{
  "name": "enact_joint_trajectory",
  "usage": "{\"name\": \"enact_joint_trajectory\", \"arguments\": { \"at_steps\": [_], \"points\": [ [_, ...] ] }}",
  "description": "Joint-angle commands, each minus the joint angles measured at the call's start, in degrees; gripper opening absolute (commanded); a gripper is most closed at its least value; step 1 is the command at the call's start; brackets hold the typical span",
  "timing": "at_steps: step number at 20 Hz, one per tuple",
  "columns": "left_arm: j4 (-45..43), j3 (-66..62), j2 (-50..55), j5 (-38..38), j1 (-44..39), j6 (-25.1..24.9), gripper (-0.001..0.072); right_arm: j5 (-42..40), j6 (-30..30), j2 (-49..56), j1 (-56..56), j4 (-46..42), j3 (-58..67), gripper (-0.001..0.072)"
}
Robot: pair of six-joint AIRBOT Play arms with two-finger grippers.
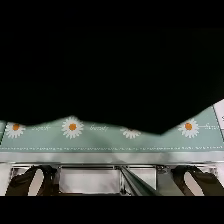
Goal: Fold the shirts.
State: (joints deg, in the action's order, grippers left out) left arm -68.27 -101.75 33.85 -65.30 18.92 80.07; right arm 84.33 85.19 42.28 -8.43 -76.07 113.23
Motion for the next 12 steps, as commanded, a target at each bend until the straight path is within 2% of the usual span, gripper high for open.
{"name": "enact_joint_trajectory", "arguments": {
  "at_steps": [1,5,8,12],
  "points": [
    [-4.0,0.5,-2.3,-9.3,0.0,4.8,0.0018,7.0,2.1,-1.0,0.0,-0.7,-0.3,0.0024],
    [-2.1,11.5,-1.1,-11.7,0.0,6.3,0.0019,6.5,2.0,-0.7,0.0,3.3,-12.3,0.0024],
    [2.2,20.3,4.3,-11.2,0.0,6.6,0.0019,0.4,0.0,1.7,0.0,8.4,-24.6,0.0024],
    [8.2,26.3,18.3,-3.5,-0.8,4.4,0.0019,-9.5,-3.6,12.5,0.1,13.0,-34.2,0.0024]
  ]
}}
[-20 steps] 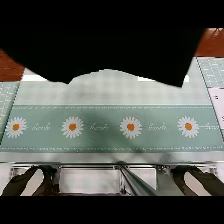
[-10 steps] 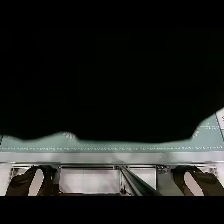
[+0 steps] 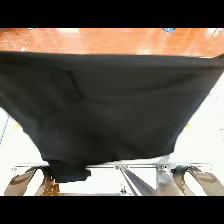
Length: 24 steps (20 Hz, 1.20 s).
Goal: Fold the shirts.
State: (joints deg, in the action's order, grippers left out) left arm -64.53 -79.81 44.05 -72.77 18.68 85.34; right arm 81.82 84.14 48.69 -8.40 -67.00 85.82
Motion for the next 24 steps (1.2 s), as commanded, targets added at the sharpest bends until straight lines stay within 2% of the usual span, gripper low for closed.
{"name": "enact_joint_trajectory", "arguments": {
  "at_steps": [1,4,7,11,14,16,18,21,24],
  "points": [
    [4.5,4.3,12.3,6.2,-1.5,-0.9,0.0019,-9.4,-3.1,10.3,0.0,4.0,-7.0,0.0024],
    [4.6,4.0,25.6,15.9,-5.1,-0.5,0.0018,-19.6,-4.2,22.3,0.0,5.6,-7.0,0.0024],
    [4.7,-0.2,38.9,22.6,-7.8,0.8,0.0018,-29.7,-6.6,33.8,0.0,10.7,-5.7,0.0024],
    [5.7,-9.8,53.4,24.1,-10.8,3.9,0.0018,-31.4,-6.0,49.1,-0.1,11.4,6.2,0.0024],
    [9.1,-12.8,57.3,24.2,-12.5,3.9,0.0019,-29.0,-3.0,57.4,-0.1,11.5,15.9,0.0024],
    [9.3,-12.8,56.8,22.5,-12.6,3.8,0.0018,-24.3,-2.1,59.9,-0.2,11.3,19.2,0.0024],
    [9.3,-12.8,55.4,16.9,-11.4,0.0,0.0019,-18.6,-2.8,59.5,-1.1,10.4,19.9,0.0024],
    [8.7,-12.8,54.1,4.0,-9.7,-5.7,0.0019,-7.2,-3.1,58.5,-4.2,9.4,19.9,0.0024],
    [4.3,-8.6,54.2,-1.0,-11.1,-6.2,0.0019,0.4,-3.8,58.5,-4.6,5.2,17.3,0.0024]
  ]
}}
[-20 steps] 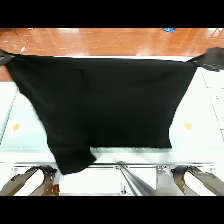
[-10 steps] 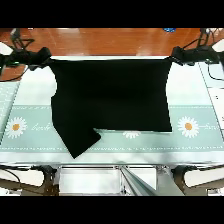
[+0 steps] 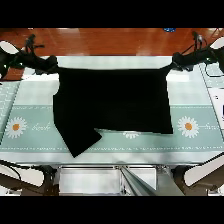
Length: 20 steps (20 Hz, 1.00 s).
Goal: Fold the shirts.
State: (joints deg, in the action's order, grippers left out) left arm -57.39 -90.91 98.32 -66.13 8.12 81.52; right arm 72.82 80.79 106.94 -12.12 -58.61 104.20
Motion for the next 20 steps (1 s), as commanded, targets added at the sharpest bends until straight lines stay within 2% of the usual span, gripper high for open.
{"name": "enact_joint_trajectory", "arguments": {
  "at_steps": [1,8,9,10,11,12,16,18,20],
  "points": [
    [-4.2,4.9,0.0,-7.7,-1.2,-2.4,0.0019,10.1,-0.5,0.2,-0.4,-3.7,-2.7,0.0024],
    [-6.7,10.6,1.4,-8.1,-0.4,-2.2,0.0019,10.1,-0.5,0.3,0.9,-5.3,-11.5,0.0024],
    [-6.7,10.6,1.9,-8.1,-0.7,-2.2,0.0037,10.2,-0.4,0.4,0.9,-5.7,-12.0,0.0025],
    [-6.7,10.6,2.1,-8.1,-0.9,-1.7,0.0129,10.0,0.4,0.4,1.0,-6.1,-12.5,0.0081],
    [-6.7,10.5,2.2,-8.8,-0.9,-1.8,0.0359,10.2,1.9,0.4,1.0,-7.0,-12.5,0.0334],
    [-7.1,10.1,2.1,-9.9,-0.6,-1.8,0.0502,11.0,2.0,0.1,1.0,-7.2,-12.5,0.0409],
    [-7.6,9.4,-1.7,-14.7,3.7,1.7,0.0505,13.6,3.6,-6.9,-3.2,-12.1,-12.5,0.0409],
    [-7.8,14.0,-7.2,-14.9,5.7,1.7,0.0505,9.8,5.7,-14.2,-6.4,-13.3,-16.4,0.0406],
    [-8.7,24.6,-15.0,-12.0,8.1,1.4,0.0506,3.5,5.6,-22.7,-8.7,-13.3,-26.3,0.0406]
  ]
}}
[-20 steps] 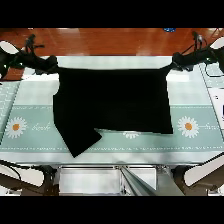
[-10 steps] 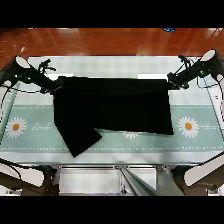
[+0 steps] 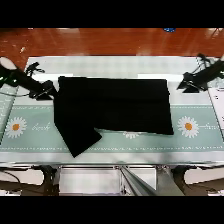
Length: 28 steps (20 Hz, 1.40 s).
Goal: Fold the shirts.
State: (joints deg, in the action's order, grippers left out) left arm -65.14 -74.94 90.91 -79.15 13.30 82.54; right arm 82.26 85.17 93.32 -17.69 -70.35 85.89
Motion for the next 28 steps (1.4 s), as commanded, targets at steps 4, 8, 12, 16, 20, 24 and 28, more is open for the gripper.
{"name": "enact_joint_trajectory", "arguments": {
  "at_steps": [4,8,12,16,20,24,28],
  "points": [
    [2.8,35.3,-24.3,8.3,7.6,0.0,0.0505,-15.8,-8.0,-27.0,-4.1,15.3,-34.6,0.0406],
    [11.5,48.7,-32.0,13.7,13.7,-2.1,0.0505,-16.7,-10.1,-35.4,-4.0,20.5,-46.6,0.0406],
    [14.9,52.2,-29.6,18.1,10.5,-3.2,0.0505,-16.1,-10.3,-36.2,-4.0,20.6,-48.3,0.0406],
    [18.3,52.1,-24.8,23.2,4.7,-3.3,0.0503,-16.6,-10.0,-36.2,-4.1,20.9,-47.9,0.0406],
    [21.3,49.8,-22.3,21.1,3.1,-8.7,0.0019,-14.8,-6.3,-36.2,-12.4,11.6,-47.4,0.0406],
    [21.7,47.5,-22.4,20.2,3.1,-9.9,0.0019,-5.3,-0.3,-36.2,-15.1,0.2,-51.5,0.0406],
    [21.7,47.4,-22.4,20.5,3.1,-9.9,0.0019,-8.7,-1.5,-35.3,-14.4,4.9,-56.3,0.0406]
  ]
}}
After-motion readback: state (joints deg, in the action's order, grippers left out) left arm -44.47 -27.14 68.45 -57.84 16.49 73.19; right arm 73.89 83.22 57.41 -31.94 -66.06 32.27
